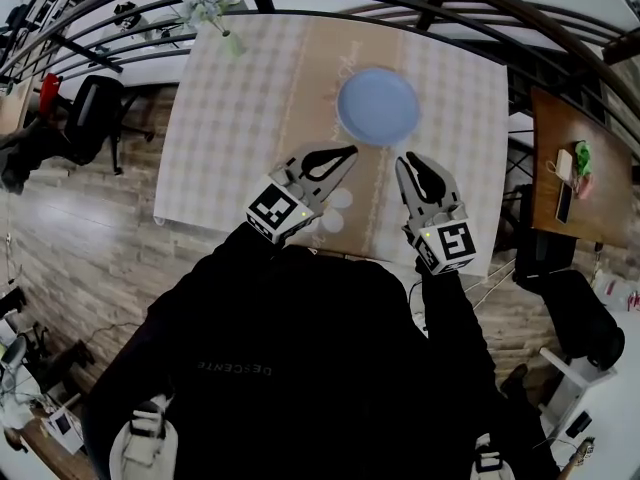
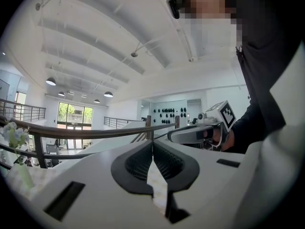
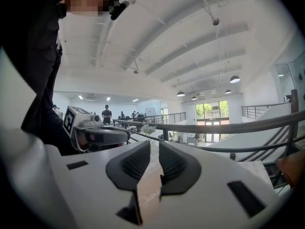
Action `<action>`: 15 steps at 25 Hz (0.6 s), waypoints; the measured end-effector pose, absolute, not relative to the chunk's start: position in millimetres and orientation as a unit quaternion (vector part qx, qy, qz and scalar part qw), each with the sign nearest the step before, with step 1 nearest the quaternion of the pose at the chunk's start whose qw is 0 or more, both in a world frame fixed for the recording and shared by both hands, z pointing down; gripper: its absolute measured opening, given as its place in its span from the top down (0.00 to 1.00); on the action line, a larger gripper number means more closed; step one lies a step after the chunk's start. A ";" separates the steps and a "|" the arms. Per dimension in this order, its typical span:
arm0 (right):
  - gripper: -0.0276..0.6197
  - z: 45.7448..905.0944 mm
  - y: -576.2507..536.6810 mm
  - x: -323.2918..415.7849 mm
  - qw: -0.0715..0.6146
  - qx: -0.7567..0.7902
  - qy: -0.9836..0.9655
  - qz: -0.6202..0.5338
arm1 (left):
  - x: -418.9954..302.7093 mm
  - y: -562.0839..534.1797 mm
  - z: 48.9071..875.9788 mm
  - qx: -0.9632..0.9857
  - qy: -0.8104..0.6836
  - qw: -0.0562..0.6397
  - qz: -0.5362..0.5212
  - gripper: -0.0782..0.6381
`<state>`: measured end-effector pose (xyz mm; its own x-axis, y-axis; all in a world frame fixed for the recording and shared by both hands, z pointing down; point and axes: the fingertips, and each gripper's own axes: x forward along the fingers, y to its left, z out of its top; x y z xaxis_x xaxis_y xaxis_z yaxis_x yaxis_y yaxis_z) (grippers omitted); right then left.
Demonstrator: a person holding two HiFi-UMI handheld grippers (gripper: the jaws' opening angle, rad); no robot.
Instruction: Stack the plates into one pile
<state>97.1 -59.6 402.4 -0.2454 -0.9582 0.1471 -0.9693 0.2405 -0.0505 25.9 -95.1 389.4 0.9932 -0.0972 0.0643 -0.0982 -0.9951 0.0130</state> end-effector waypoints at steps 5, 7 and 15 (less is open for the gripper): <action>0.95 392.7 -57.9 92.1 0.036 0.611 -0.789 0.056 | 26.1 -91.4 379.1 0.999 -0.044 0.002 0.028 0.86; 0.95 388.8 -57.9 91.9 0.032 0.612 -0.788 0.055 | 25.0 -91.9 374.9 0.999 -0.045 0.002 0.023 0.86; 0.95 382.5 -56.5 90.3 0.031 0.615 -0.787 0.048 | 23.7 -94.5 372.1 0.999 -0.045 0.009 0.016 0.86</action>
